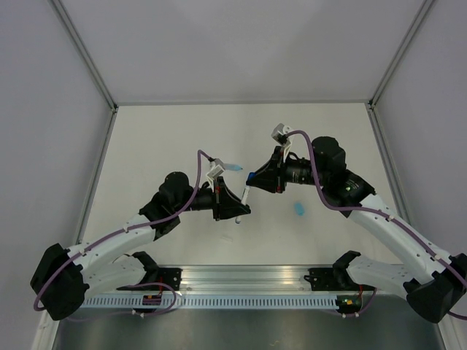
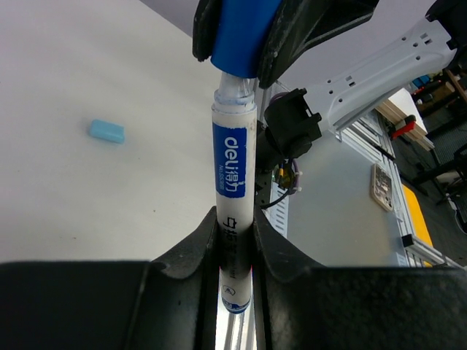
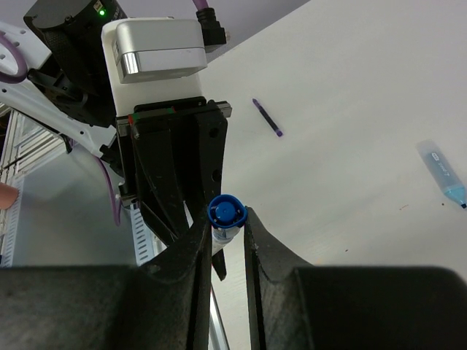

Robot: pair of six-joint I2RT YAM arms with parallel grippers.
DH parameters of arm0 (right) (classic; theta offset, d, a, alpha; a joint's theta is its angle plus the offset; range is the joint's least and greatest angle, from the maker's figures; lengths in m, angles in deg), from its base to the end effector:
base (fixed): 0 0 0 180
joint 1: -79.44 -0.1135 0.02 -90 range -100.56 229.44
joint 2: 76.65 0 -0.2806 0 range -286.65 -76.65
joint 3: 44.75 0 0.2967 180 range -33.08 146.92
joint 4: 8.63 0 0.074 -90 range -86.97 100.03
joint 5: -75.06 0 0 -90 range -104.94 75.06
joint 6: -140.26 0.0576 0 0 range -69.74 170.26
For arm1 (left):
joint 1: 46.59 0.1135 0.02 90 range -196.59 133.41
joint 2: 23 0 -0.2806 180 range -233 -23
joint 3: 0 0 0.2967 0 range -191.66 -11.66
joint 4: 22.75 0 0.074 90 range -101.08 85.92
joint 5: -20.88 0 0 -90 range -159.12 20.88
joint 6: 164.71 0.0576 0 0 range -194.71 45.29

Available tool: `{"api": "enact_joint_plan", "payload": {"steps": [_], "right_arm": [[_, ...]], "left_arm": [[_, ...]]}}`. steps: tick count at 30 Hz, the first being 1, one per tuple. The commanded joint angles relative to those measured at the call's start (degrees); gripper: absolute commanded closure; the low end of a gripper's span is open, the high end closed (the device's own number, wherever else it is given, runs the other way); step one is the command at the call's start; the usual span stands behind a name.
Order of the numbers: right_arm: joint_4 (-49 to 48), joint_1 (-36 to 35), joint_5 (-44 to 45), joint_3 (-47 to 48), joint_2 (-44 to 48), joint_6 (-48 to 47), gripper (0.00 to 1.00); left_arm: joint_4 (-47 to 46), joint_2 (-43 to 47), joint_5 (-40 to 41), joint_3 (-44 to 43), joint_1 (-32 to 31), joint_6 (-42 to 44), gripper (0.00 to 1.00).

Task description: Insert the pens into the pen caps

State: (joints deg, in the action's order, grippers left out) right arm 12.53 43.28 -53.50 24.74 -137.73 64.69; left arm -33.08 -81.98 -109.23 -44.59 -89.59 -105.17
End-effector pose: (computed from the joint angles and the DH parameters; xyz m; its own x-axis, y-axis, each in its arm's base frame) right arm 0.2161 0.2024 0.3762 -0.4099 -0.0582 -0.9103 -0.8778 0.2965 0.3763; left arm 0.1799 -0.2185 0.2719 -0.5473 -0.0198 -0.8367 0.8285 0.1288 -0.5450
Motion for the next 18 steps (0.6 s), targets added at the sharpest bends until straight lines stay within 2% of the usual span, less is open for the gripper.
{"api": "enact_joint_plan", "payload": {"steps": [1, 6, 14, 18], "right_arm": [[4.30, -1.10, -1.16, -1.57, 0.96, 0.94, 1.00], [2.72, -1.98, 0.33, -1.57, 0.70, 3.40, 1.00], [-3.78, -3.21, 7.54, -3.50, 3.95, 7.88, 1.00], [-3.44, -3.13, 8.51, -3.24, 4.57, 7.89, 1.00]], "left_arm": [[-5.86, 2.73, 4.96, -0.82, 0.20, 3.83, 0.98], [-5.95, 2.21, 5.22, -0.74, 0.11, 4.18, 0.98], [-5.25, 1.41, 6.72, -0.91, 0.11, 4.62, 0.98], [-4.99, 1.32, 7.42, -0.91, 0.11, 4.62, 0.98]]}}
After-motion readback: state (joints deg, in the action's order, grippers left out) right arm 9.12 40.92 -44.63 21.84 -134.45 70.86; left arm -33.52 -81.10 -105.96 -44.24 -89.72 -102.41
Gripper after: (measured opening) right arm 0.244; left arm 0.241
